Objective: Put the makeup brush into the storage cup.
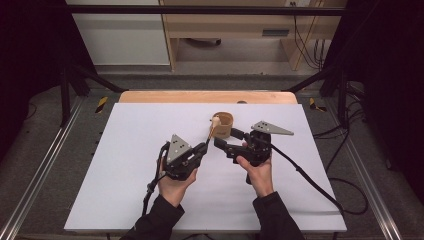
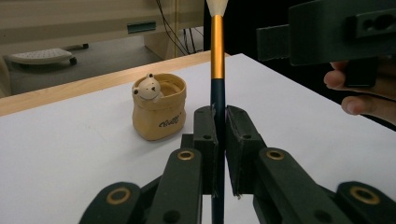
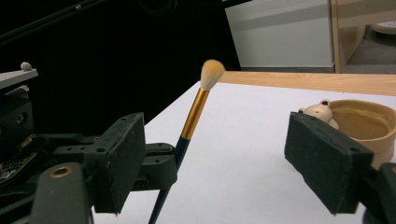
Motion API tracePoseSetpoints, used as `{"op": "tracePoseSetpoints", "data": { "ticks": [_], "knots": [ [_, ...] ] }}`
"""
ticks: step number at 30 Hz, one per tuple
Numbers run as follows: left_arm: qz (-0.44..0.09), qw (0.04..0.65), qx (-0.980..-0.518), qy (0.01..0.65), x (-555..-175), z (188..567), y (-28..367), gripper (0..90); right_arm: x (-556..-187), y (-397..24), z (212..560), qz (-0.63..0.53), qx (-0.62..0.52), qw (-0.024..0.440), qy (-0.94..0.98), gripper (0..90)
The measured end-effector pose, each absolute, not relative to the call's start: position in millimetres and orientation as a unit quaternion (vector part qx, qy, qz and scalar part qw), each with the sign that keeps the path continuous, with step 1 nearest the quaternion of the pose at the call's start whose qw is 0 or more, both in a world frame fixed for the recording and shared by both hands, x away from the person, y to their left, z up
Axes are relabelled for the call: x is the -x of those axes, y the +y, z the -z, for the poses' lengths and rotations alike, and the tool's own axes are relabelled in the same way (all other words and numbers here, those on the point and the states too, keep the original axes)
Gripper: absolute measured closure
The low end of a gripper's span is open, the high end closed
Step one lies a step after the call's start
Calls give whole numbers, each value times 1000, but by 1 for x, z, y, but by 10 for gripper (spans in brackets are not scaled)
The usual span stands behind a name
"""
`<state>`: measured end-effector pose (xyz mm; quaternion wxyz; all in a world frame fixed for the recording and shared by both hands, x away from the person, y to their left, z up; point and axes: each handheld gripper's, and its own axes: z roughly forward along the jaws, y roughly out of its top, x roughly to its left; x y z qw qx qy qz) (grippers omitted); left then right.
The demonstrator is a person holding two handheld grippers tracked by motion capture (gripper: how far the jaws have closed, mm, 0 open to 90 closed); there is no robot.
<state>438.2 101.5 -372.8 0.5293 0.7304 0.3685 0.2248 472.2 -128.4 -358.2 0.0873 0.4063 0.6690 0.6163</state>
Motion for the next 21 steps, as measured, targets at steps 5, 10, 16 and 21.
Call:
{"op": "tracePoseSetpoints", "data": {
  "ticks": [5,10,16,21],
  "knots": [
    [-226,531,-731,364,-436,373,98,833,-473,-127,360,-618,-404,75,670,259],
    [-225,535,-730,360,-434,374,95,833,-474,-126,361,-622,-404,62,668,303],
    [-224,540,-729,357,-430,375,92,833,-474,-124,362,-625,-405,49,665,385],
    [-222,543,-729,354,-428,375,90,833,-475,-124,362,-627,-404,43,665,455]
  ]
}}
